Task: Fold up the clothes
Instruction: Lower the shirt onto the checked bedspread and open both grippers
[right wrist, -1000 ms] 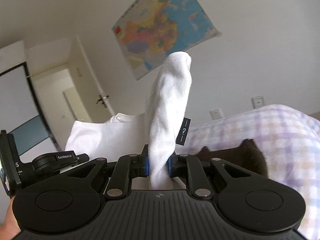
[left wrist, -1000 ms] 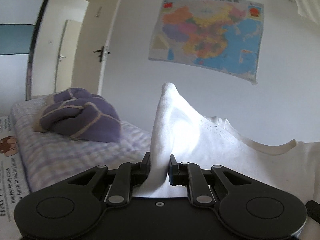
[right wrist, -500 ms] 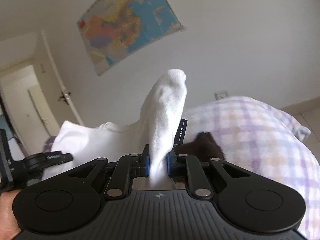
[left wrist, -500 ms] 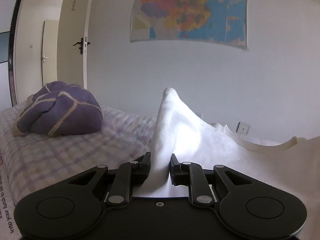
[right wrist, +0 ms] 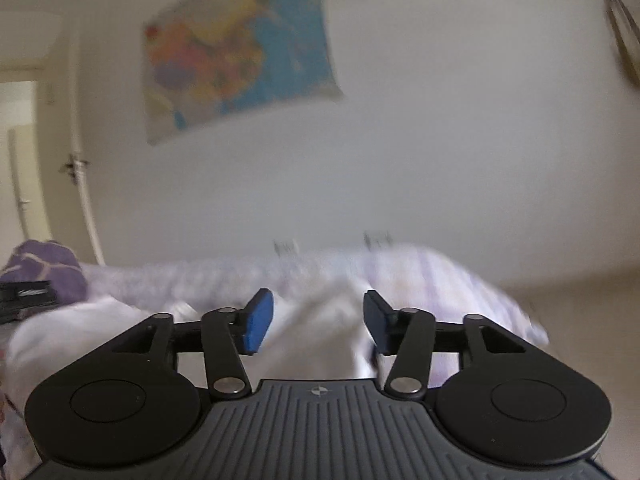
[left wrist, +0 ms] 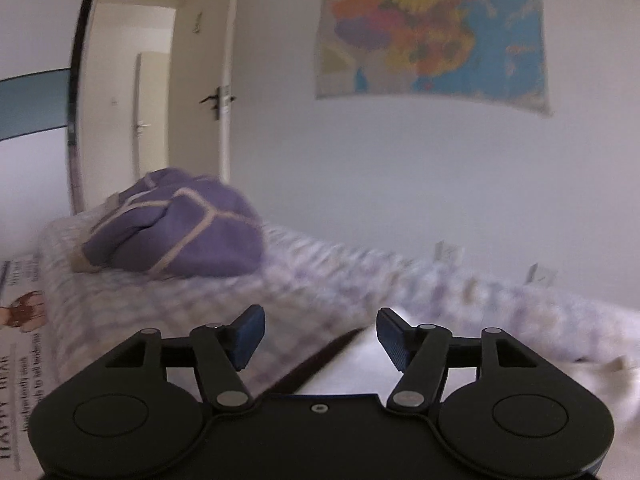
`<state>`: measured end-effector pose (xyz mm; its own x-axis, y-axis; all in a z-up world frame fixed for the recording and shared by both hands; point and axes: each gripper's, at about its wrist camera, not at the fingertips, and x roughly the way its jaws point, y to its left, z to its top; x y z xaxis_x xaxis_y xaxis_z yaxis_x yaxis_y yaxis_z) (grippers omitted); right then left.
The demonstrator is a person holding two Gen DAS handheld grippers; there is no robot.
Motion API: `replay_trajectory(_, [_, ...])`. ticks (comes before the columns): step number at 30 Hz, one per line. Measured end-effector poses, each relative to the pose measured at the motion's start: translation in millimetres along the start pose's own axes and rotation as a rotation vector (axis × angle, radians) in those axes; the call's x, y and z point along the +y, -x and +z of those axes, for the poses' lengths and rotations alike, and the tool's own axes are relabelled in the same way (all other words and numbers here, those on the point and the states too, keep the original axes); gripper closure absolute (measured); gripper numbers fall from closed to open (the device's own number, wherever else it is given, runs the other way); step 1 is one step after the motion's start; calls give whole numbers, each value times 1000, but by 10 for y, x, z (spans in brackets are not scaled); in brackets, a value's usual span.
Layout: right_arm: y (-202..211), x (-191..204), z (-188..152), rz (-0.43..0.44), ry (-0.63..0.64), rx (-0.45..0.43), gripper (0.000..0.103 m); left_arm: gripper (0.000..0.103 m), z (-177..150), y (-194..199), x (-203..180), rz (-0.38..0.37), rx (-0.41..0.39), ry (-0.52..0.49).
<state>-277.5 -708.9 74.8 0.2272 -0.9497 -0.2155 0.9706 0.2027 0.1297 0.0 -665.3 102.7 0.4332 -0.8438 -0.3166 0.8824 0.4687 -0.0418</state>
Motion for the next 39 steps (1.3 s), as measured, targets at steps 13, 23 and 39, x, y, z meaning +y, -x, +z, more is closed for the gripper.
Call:
replay_trajectory(13, [-416,53,-328,8,33,293,37,39,-563,-286,-19,11,149,-31])
replay_trajectory(23, [-247,110,-226,31,29,270,21,38,-473,1,-5,67,166,-33])
replay_trajectory(39, [-6,124,17,107,35,275,12,16,-290,664,154,179,233,38])
